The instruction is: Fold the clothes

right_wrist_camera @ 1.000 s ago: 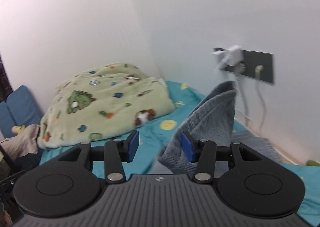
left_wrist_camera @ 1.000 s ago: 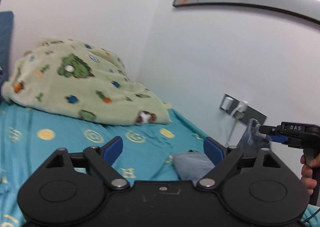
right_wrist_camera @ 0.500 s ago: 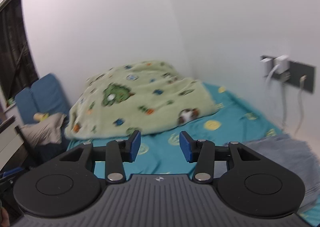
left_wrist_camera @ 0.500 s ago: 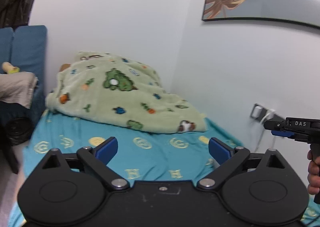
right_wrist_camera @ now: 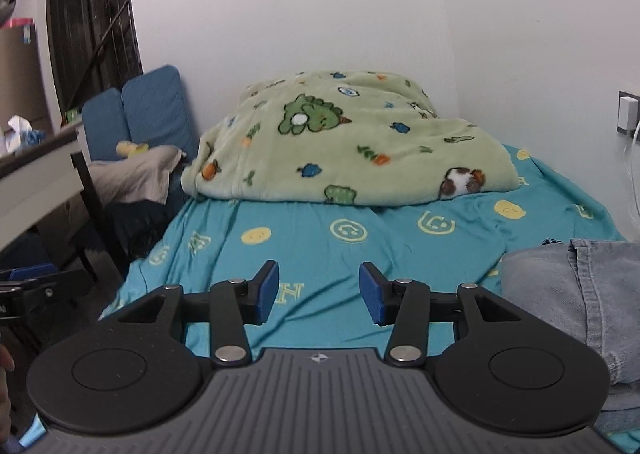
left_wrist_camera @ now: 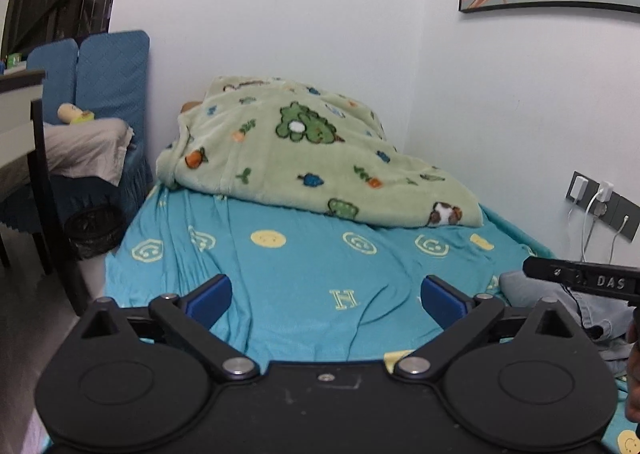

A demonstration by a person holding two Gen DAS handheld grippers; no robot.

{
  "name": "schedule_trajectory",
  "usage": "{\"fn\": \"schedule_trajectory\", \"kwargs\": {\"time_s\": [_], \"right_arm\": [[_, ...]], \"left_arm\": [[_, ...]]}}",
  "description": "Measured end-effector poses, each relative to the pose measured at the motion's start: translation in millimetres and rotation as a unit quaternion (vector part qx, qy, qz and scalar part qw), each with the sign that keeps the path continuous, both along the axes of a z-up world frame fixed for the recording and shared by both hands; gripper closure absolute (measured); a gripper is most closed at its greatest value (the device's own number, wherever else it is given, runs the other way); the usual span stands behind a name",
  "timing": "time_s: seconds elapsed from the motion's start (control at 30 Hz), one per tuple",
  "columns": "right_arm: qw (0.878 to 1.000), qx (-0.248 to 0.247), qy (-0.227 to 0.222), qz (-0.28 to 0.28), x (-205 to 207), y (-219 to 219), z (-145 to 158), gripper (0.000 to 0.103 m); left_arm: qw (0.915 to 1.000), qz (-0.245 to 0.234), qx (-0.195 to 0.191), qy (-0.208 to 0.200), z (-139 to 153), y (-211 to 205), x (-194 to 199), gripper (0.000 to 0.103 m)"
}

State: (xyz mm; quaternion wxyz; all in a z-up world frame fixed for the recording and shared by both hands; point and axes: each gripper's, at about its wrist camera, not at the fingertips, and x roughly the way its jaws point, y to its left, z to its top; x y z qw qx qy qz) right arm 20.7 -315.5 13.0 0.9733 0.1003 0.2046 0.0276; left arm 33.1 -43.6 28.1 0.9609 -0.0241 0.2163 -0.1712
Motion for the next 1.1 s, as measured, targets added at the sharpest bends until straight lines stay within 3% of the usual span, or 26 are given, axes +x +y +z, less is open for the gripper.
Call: {"fn": "schedule_trajectory", "kwargs": {"time_s": [0.17, 0.23, 0.37, 0.5, 0.73, 0.8, 0.97, 1.0, 1.03, 1.1], "right_arm": [[0.999, 0.009, -0.015, -0.027, -3, -27, 15, 0.045], [0.999, 0.004, -0.020, -0.040, -6, -45, 20, 0.033], [0.998, 0.000, 0.002, -0.069, -1, -97, 17, 0.027], [0.994, -0.024, 0.046, -0.097, -3, -135, -11, 0.026], [0.978, -0.077, 0.116, -0.157, 0, -161, -69, 0.026], [0.973, -0.084, 0.142, -0.160, 5, -167, -85, 0.034], [0.970, -0.114, 0.164, -0.135, -3, -165, -101, 0.037], [0.970, -0.113, 0.163, -0.139, -6, -166, -102, 0.046], [0.970, -0.106, 0.161, -0.146, -7, -171, -100, 0.065], [0.970, -0.087, 0.158, -0.163, -9, -182, -94, 0.085]], "left_arm": [[0.9999, -0.011, 0.006, -0.003, -6, -7, 1, 0.002], [0.9998, -0.017, 0.006, -0.002, -8, -10, 1, 0.002], [0.9996, -0.028, 0.004, 0.001, -11, -18, -1, 0.002], [0.9993, -0.034, 0.009, 0.014, -14, -23, 0, 0.002], [0.9992, -0.029, 0.006, 0.028, -21, -20, 4, 0.002], [0.9990, -0.029, 0.005, 0.033, -24, -21, 5, 0.002], [0.9987, -0.029, 0.009, 0.040, -28, -23, 5, 0.002], [0.9987, -0.028, 0.010, 0.041, -29, -23, 5, 0.002], [0.9987, -0.027, 0.012, 0.041, -30, -24, 5, 0.002], [0.9987, -0.025, 0.014, 0.042, -31, -24, 5, 0.002]]}}
